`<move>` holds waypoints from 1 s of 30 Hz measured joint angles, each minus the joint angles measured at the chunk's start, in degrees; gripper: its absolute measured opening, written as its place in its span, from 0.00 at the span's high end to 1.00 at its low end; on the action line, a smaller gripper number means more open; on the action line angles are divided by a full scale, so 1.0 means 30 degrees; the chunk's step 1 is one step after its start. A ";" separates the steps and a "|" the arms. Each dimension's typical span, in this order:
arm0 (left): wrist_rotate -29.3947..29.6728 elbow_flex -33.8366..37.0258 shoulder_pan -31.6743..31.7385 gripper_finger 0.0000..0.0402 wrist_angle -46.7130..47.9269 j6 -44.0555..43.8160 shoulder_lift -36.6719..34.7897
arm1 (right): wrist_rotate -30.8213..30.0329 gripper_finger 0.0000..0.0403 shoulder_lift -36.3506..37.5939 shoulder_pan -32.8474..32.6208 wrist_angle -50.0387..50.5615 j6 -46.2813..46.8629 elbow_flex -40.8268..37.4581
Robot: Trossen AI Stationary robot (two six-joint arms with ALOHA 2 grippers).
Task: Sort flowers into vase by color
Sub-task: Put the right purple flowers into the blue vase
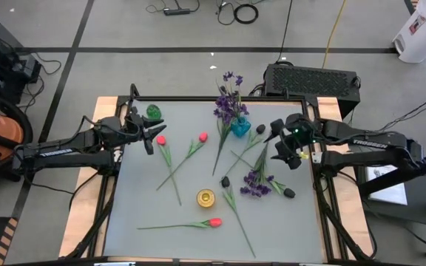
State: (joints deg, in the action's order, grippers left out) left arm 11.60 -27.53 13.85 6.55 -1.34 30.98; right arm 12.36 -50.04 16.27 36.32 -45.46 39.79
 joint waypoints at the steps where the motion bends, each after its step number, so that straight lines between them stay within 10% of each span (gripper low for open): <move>1: 0.0000 0.0000 0.0000 0.71 0.0000 0.0000 0.0000 | 0.0000 0.22 -0.0245 -0.0188 0.0000 -0.0159 0.0000; 30: 0.0000 -0.0005 -0.0007 0.71 0.0036 0.0022 0.0007 | -0.2892 0.22 -0.7589 -0.1959 0.0109 -0.4725 -0.0007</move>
State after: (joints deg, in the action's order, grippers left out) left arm 11.60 -27.54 13.82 6.66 -1.28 31.00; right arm 3.68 -72.81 10.39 36.64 -59.64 39.77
